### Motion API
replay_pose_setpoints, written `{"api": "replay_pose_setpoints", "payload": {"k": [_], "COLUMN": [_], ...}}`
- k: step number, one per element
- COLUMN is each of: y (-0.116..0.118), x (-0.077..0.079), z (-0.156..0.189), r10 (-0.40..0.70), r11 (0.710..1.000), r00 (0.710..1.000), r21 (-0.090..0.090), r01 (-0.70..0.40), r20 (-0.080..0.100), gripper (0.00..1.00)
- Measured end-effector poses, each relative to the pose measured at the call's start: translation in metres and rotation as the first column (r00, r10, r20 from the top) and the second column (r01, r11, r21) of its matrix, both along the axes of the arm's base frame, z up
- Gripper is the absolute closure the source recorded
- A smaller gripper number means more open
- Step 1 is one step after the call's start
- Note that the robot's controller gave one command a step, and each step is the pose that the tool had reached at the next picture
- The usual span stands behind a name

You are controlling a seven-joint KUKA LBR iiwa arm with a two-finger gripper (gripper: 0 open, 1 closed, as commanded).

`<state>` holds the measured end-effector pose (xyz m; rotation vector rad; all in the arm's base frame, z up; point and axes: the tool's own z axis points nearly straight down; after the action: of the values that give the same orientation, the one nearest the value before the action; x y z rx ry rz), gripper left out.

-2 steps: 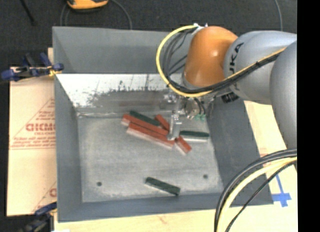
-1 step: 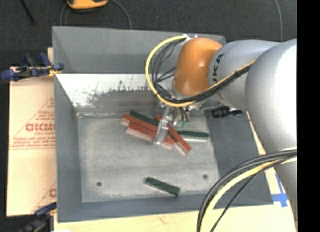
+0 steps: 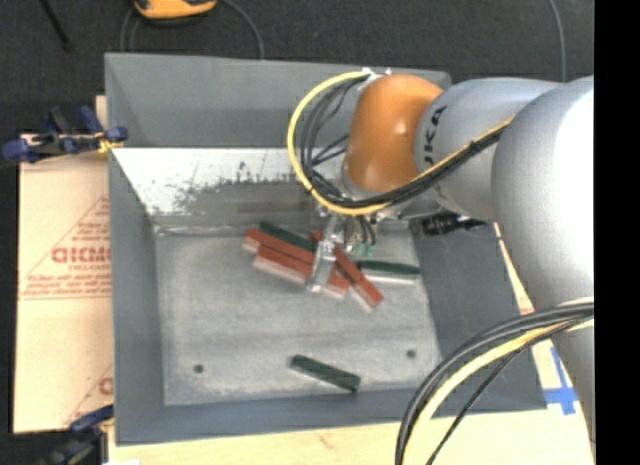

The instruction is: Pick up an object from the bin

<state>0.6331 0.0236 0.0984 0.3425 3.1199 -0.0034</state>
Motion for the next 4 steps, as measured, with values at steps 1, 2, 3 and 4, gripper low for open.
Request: {"api": "replay_pose_setpoints", "payload": {"k": [1,2,3,4], "y": [0.007,0.038,0.010,0.011], "x": [-0.004,-0.004,0.002,0.002], "z": [0.010,-0.023,-0.027,-0.027], "r10": [-0.183,-0.274,-0.306,-0.304], "r11": [0.983,0.962,0.952,0.953], "r00": [0.983,0.962,0.952,0.953], "r21": [0.005,0.001,0.003,0.003], "r01": [0.183,0.274,0.306,0.304], "r20": [0.002,0.001,0.004,0.004], "gripper": [0.00,0.00,1.00,1.00]}}
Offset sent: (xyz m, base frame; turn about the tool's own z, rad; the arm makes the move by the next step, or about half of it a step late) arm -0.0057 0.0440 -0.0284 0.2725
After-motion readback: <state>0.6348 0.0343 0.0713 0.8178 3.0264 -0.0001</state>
